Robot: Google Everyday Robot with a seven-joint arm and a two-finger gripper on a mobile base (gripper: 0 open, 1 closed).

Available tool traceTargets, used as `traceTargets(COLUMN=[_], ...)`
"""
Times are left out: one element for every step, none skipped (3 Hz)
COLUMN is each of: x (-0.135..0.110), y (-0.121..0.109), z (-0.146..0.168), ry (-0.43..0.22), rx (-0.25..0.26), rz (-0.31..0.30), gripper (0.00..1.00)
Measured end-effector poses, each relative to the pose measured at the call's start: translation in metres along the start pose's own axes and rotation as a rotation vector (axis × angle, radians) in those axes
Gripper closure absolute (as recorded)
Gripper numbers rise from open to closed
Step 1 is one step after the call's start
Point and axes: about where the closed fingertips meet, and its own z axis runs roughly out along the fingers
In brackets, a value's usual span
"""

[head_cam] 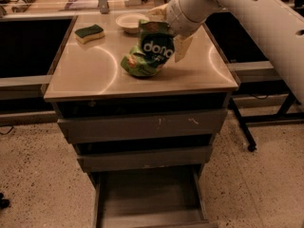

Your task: Pick green rice chip bag from bottom drawer and place on counter

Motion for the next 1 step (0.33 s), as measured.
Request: traceTargets(x=[0.0], y=[0.0], z=[0.0], ry=[0.0], rx=[0.0], rz=[0.0], gripper=[0.0])
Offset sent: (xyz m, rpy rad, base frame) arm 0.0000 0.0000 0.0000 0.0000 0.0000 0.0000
